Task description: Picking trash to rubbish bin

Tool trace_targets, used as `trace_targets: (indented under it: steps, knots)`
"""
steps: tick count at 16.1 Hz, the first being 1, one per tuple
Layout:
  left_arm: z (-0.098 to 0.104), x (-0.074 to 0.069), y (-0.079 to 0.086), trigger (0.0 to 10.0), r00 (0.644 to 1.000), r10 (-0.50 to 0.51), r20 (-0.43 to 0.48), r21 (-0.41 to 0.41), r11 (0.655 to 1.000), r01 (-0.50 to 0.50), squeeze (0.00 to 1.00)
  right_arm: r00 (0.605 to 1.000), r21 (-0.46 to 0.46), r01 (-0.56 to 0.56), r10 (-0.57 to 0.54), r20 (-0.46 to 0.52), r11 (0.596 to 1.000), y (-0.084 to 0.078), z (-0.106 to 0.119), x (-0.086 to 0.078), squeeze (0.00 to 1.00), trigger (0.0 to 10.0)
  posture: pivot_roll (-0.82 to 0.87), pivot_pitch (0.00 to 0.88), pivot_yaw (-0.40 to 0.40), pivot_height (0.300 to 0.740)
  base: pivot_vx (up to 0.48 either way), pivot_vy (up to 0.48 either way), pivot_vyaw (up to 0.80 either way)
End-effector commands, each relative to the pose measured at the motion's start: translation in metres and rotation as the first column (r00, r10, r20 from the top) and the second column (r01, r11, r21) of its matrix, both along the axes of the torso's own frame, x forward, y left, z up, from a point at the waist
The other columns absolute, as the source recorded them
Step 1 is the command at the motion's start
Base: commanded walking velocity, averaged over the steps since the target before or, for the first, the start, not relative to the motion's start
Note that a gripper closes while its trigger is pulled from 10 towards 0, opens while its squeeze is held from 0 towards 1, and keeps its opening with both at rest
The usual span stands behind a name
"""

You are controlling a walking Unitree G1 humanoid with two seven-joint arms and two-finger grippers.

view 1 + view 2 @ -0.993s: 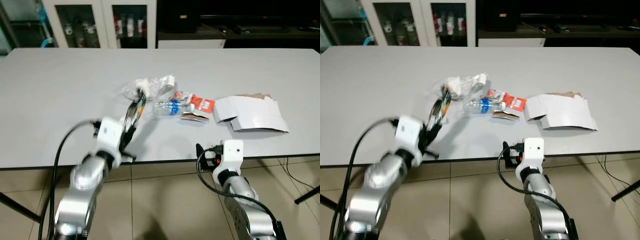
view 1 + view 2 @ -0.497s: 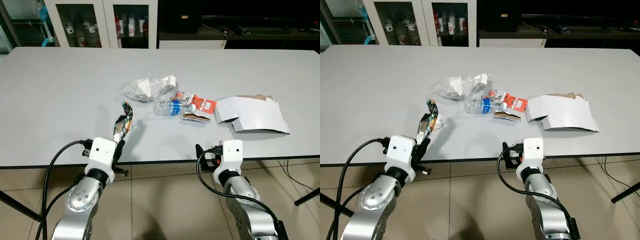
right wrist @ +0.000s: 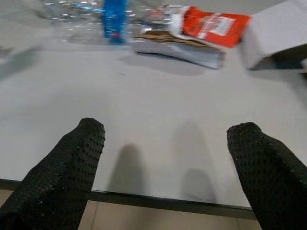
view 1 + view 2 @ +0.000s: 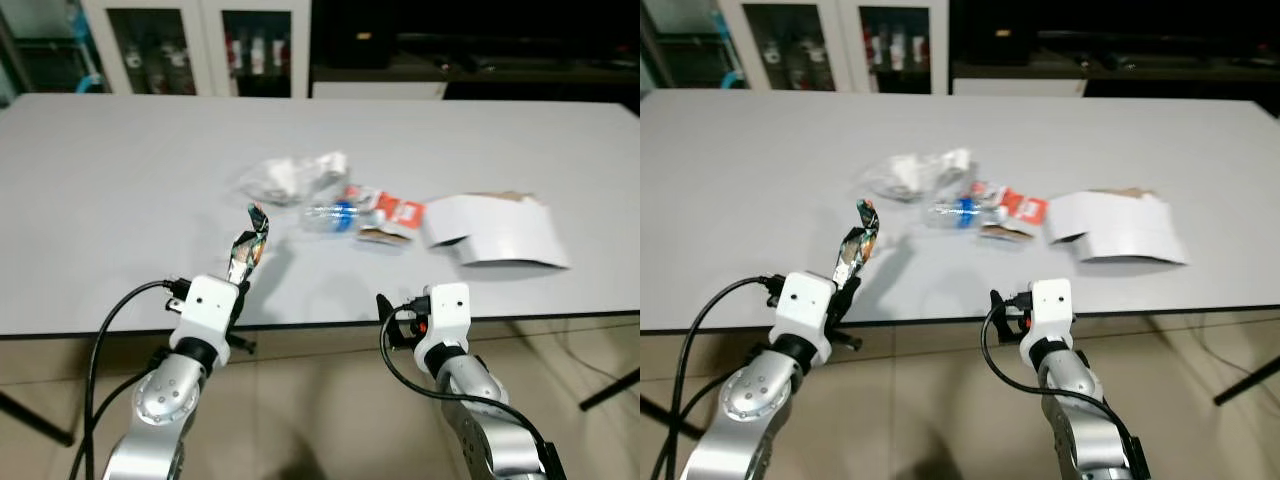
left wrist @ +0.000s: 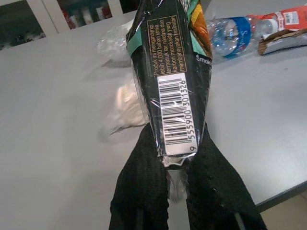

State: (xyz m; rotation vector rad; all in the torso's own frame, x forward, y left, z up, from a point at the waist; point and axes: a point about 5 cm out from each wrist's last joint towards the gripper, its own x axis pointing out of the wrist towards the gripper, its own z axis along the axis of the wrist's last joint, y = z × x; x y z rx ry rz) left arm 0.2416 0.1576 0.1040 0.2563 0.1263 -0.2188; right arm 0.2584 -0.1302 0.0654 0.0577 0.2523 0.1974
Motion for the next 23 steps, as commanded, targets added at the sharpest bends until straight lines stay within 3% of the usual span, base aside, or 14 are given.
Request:
trace_targets:
  steps: [1,13,19,20,23]
  knots:
    - [0.002,0.002,-0.004,10.0,1.000,0.000,0.004,-0.002,1.000,0.000,0.00,1.000,-0.018,0.010,-0.011,-0.015,1.000,-0.006,-0.002,-0.001,0.00,10.0,0.02,0.000,-0.037,0.740,0.000,-0.480,0.00]
    - [0.009,0.007,0.001,10.0,1.000,0.005,0.003,0.024,1.000,-0.005,0.00,0.999,-0.012,0.032,-0.033,-0.038,0.999,-0.007,-0.009,0.000,0.00,10.0,0.05,0.000,-0.017,0.740,0.000,-0.480,0.00]
    - [0.012,0.012,0.008,10.0,0.999,0.008,-0.038,0.030,1.000,-0.007,0.00,0.996,0.013,0.073,-0.072,-0.046,0.997,-0.007,-0.011,0.002,0.00,10.0,0.06,0.000,0.009,0.740,0.000,0.240,0.00]
    - [0.019,0.013,0.007,10.0,1.000,0.000,0.007,0.010,1.000,0.000,0.00,0.996,0.017,0.075,-0.074,-0.047,0.997,-0.006,-0.011,0.002,0.00,10.0,0.07,0.000,0.011,0.740,0.000,0.000,0.00]
    - [0.024,0.014,0.006,10.0,1.000,0.009,0.025,0.020,1.000,-0.010,0.00,0.999,0.021,0.027,-0.026,-0.026,0.999,0.000,-0.007,0.006,0.00,10.0,0.07,0.000,0.001,0.740,0.000,0.000,0.16]
